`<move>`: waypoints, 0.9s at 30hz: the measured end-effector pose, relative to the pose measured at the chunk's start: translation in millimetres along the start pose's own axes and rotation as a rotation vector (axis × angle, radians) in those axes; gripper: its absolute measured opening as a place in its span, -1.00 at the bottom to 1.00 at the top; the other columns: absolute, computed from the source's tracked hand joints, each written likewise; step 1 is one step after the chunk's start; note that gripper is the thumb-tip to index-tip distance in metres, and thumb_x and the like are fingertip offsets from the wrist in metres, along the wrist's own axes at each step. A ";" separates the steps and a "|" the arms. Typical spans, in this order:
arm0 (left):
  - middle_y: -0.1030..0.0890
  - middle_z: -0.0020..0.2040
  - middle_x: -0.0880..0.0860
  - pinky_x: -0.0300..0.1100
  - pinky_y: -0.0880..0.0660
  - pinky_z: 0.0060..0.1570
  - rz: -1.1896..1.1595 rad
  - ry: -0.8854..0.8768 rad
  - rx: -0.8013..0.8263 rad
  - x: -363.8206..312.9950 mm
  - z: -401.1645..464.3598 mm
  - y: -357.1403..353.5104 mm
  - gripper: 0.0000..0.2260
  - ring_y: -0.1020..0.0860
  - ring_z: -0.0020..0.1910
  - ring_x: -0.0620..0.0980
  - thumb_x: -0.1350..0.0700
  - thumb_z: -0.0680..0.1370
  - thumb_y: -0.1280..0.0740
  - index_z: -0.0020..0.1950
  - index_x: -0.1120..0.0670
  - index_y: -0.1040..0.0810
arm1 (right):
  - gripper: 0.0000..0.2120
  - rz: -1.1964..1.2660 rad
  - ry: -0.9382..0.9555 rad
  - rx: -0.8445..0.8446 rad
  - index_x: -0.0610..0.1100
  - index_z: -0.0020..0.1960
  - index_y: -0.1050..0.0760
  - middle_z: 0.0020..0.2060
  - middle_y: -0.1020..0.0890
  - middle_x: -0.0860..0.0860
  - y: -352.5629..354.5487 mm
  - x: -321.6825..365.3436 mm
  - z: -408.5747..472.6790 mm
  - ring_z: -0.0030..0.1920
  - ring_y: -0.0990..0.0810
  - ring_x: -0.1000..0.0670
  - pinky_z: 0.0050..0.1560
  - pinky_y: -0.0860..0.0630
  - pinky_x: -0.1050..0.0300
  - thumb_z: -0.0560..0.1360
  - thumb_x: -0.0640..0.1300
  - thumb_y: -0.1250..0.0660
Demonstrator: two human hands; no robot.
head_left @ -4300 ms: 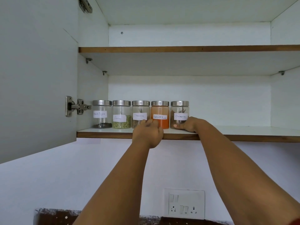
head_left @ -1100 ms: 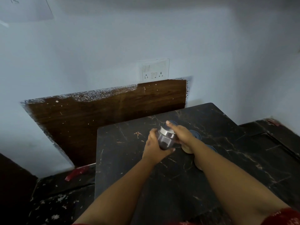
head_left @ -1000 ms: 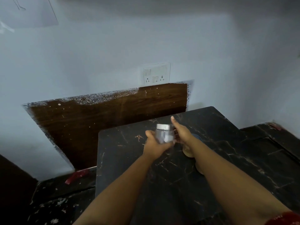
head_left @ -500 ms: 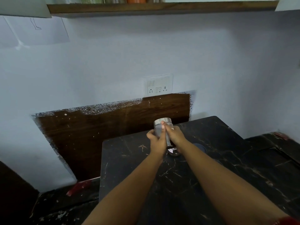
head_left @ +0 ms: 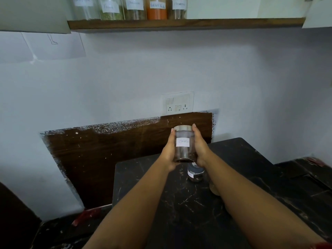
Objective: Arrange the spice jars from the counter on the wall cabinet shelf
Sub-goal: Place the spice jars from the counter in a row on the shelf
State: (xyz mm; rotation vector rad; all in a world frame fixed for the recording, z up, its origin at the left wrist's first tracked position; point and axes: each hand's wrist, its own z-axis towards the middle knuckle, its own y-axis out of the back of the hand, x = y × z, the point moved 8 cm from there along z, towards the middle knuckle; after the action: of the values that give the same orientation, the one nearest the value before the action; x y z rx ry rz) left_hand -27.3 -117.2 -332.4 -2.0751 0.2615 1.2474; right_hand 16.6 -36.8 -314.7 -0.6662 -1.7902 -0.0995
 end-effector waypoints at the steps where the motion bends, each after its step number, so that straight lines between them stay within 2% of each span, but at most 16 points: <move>1: -0.64 0.18 0.16 0.18 -0.48 0.22 -0.020 -0.003 0.020 -2.3 0.1 -0.8 -0.34 -0.60 0.17 0.19 -0.44 0.43 -0.20 0.33 -0.01 -0.52 | -0.38 0.001 0.009 0.019 -0.01 0.18 -0.58 0.02 -0.70 -0.15 -0.8 0.5 1.8 0.06 -0.67 -0.19 0.12 -0.57 -0.14 0.47 0.44 -0.12; 6: -0.60 0.25 0.17 0.19 -0.45 0.25 -0.079 -0.003 0.051 -4.4 1.3 -5.5 -0.33 -0.56 0.23 0.20 -0.43 0.47 -0.14 0.39 -0.01 -0.48 | -0.35 0.005 0.021 0.050 -0.01 0.23 -0.57 0.05 -0.70 -0.14 0.2 5.1 8.6 0.10 -0.66 -0.19 0.19 -0.53 -0.19 0.47 0.45 -0.08; 12: -0.63 0.18 0.19 0.18 -0.47 0.22 -0.067 0.008 0.021 -10.0 0.0 -14.5 -0.38 -0.59 0.16 0.20 -0.41 0.48 -0.15 0.28 0.01 -0.55 | -0.34 0.080 0.021 0.012 -0.01 0.21 -0.58 0.07 -0.69 -0.16 6.9 7.1 9.7 0.10 -0.66 -0.22 0.21 -0.51 -0.23 0.46 0.46 -0.10; 15: -0.66 0.12 0.20 0.19 -0.49 0.19 -0.063 -0.010 -0.065 -17.6 3.3 -20.2 -0.44 -0.63 0.10 0.21 -0.35 0.50 -0.24 0.26 0.04 -0.56 | -0.36 0.122 0.003 -0.088 0.02 0.22 -0.52 0.08 -0.66 -0.17 12.6 14.8 5.9 0.05 -0.66 -0.25 0.05 -0.58 -0.25 0.42 0.47 -0.14; 17: -0.67 0.07 0.22 0.20 -0.55 0.12 -0.079 -0.023 -0.186 -24.2 9.9 -16.7 -0.54 -0.67 0.01 0.23 -0.20 0.54 -0.28 0.30 0.08 -0.51 | -0.22 0.160 -0.012 -0.188 0.02 0.33 -0.42 0.09 -0.65 -0.19 20.1 15.1 13.4 0.00 -0.67 -0.29 -0.06 -0.58 -0.32 0.30 0.49 -0.23; 19: -0.66 0.07 0.24 0.18 -0.58 0.06 -0.090 -0.035 -0.275 -35.4 14.6 -13.6 -0.64 -0.67 -0.03 0.25 -0.08 0.57 -0.27 0.27 0.10 -0.48 | -0.18 0.156 0.007 -0.167 -0.01 0.36 -0.40 0.07 -0.65 -0.20 15.1 20.8 18.3 -0.04 -0.69 -0.28 -0.09 -0.60 -0.29 0.27 0.47 -0.29; 21: -0.66 0.06 0.24 0.12 -0.60 0.05 -0.082 -0.066 -0.283 -50.3 12.2 -19.6 -0.70 -0.66 -0.01 0.24 -0.05 0.60 -0.23 0.20 0.11 -0.53 | -0.24 0.109 0.072 -0.093 -0.05 0.37 -0.39 0.09 -0.65 -0.18 2.5 38.0 9.6 -0.03 -0.69 -0.23 -0.12 -0.64 -0.16 0.33 0.38 -0.38; 23: -0.68 -0.02 0.22 0.08 -0.61 -0.01 -0.073 -0.120 -0.272 -70.1 14.6 -25.9 -0.69 -0.66 -0.07 0.20 -0.03 0.61 -0.20 0.17 0.15 -0.58 | -0.21 -0.008 0.157 -0.020 -0.04 0.43 -0.28 0.16 -0.59 -0.13 -3.6 57.9 6.2 0.06 -0.66 -0.17 -0.05 -0.65 -0.12 0.34 0.19 -0.51; 25: -0.66 -0.03 0.17 0.03 -0.60 -0.09 -0.038 -0.215 -0.294 -95.8 18.1 -31.8 -0.68 -0.64 -0.12 0.14 -0.01 0.62 -0.17 0.18 0.16 -0.57 | -0.17 -0.138 0.207 0.057 0.04 0.44 -0.19 0.18 -0.57 -0.04 -8.4 78.4 2.4 0.12 -0.61 -0.11 0.06 -0.61 -0.12 0.32 0.01 -0.58; 27: -0.64 0.03 0.17 0.07 -0.59 -0.07 0.027 -0.333 -0.303 -128.8 23.2 -43.5 -0.70 -0.63 -0.07 0.13 0.02 0.59 -0.17 0.17 0.14 -0.57 | -0.13 -0.206 0.274 0.123 0.14 0.42 -0.16 0.17 -0.58 0.02 -13.0 107.6 -1.3 0.15 -0.61 -0.06 0.04 -0.61 -0.04 0.30 -0.11 -0.60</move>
State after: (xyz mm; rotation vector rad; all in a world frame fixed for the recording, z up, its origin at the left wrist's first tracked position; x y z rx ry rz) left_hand -88.7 -92.0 -211.5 -2.0677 -0.0564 1.7091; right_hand -7.2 -6.5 -213.4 -0.3599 -1.5810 -0.2074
